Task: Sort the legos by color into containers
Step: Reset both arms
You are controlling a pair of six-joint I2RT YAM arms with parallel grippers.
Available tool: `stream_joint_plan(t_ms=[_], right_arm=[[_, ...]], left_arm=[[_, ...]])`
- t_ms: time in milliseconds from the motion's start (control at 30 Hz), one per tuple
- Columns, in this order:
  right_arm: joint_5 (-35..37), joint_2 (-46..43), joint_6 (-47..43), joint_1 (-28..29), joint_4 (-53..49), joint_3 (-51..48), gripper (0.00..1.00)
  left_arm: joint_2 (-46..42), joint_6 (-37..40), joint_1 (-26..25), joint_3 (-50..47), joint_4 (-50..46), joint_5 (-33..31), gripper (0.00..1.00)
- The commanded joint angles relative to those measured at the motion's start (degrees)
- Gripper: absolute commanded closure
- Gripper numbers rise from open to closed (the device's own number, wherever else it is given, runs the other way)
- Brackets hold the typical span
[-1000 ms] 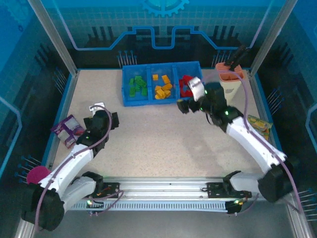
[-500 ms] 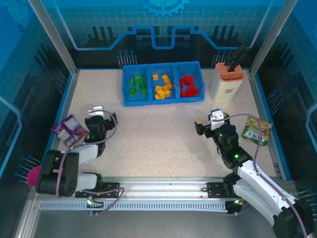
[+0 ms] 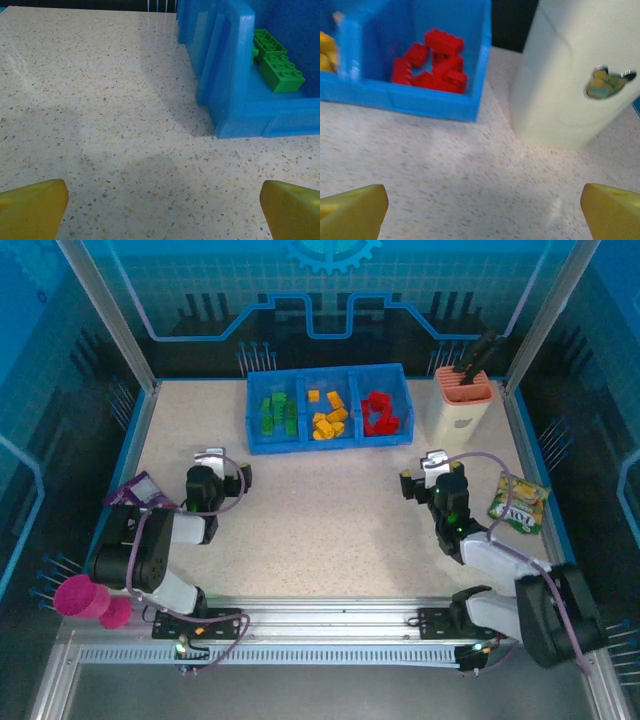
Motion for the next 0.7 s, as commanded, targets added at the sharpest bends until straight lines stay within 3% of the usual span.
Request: stream_joint_plan(t_ms=[0,67,133,300,467,667], right_arm=[[-2.01,7.28,-2.55,-2.77,11.27,0.68,0.0],[-1.67,10.66,-3.13,-3.02,15.02,1.18,0.0],[-7.65,13.16,-1.19,-5.23,16.49,1.63,0.0],[-11.75,20.63,1.65,-8.74,27.92,-0.57,0.0],[-14.48,20.12,1.46,-9.25,19.02,3.36,0.0],[-15.62,20.13,2.12,-10.25,19.0,3.34,0.0]], left_arm=[[0.02,0.25,0.57,0.95,2.01,1.83,0.01],[0.02,0.27,0.53,0.96,2.0,1.81,0.01],[0.02,0.27,0.6,0.95,2.01,1.86,0.01],[0.02,0.25,0.57,0.95,2.04,1.86,0.01],[0.02,0.23,0.57,0.96,2.06,1.86,0.01],[0.02,0.25,0.57,0.95,2.07,1.86,0.01]])
